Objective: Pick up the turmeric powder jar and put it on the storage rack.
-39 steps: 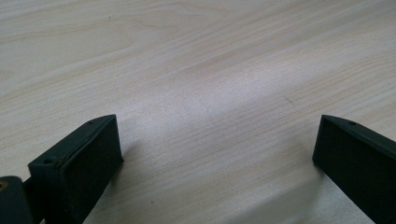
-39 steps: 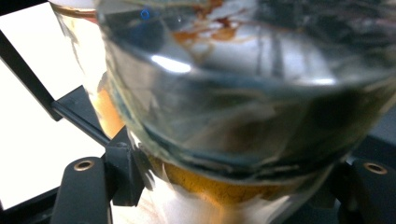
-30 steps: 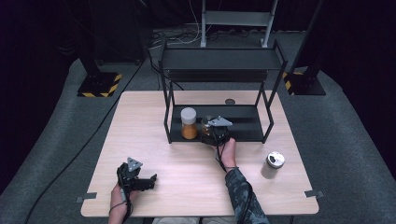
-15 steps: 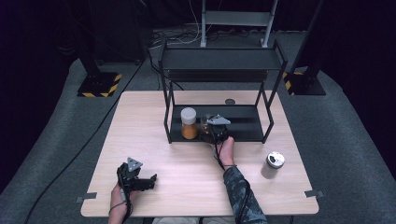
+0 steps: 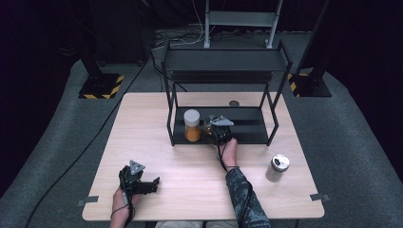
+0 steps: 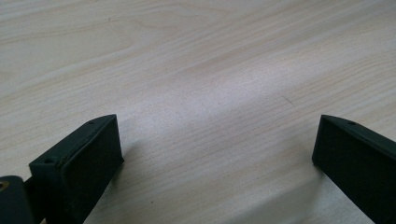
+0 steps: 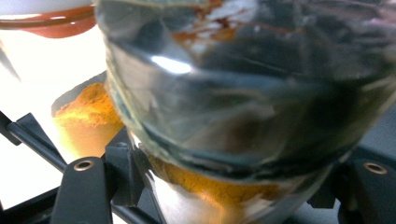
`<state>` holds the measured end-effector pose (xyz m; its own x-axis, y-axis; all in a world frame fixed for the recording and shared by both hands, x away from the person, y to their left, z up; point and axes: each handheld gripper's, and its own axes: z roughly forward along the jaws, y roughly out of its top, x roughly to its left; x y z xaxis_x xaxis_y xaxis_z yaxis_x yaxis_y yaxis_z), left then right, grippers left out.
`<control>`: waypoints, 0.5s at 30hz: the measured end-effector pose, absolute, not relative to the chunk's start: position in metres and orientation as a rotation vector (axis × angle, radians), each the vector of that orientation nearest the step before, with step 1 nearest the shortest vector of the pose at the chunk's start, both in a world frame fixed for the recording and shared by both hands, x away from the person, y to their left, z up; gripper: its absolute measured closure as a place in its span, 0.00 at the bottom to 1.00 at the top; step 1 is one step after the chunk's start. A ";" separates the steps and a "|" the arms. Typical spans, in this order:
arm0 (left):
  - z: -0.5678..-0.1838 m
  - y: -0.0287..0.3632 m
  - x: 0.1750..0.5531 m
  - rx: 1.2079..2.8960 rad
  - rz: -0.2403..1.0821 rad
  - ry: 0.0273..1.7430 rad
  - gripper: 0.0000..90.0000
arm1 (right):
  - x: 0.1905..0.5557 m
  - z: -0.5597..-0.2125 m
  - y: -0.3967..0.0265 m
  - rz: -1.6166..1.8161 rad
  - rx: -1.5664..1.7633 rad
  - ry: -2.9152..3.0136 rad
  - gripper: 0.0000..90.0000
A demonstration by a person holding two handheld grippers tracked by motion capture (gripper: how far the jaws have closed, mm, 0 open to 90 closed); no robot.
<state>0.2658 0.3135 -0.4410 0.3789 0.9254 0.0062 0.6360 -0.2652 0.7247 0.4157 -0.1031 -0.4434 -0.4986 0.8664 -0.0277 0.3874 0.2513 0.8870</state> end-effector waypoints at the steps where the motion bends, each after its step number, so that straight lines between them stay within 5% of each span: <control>1: -0.441 0.314 0.266 2.002 0.581 1.340 0.01 | 0.416 -0.443 -0.103 1.192 1.137 2.005 0.34; 15: -0.441 0.314 0.266 2.004 0.577 1.335 0.01 | 0.419 -0.449 -0.103 1.182 1.145 2.000 0.34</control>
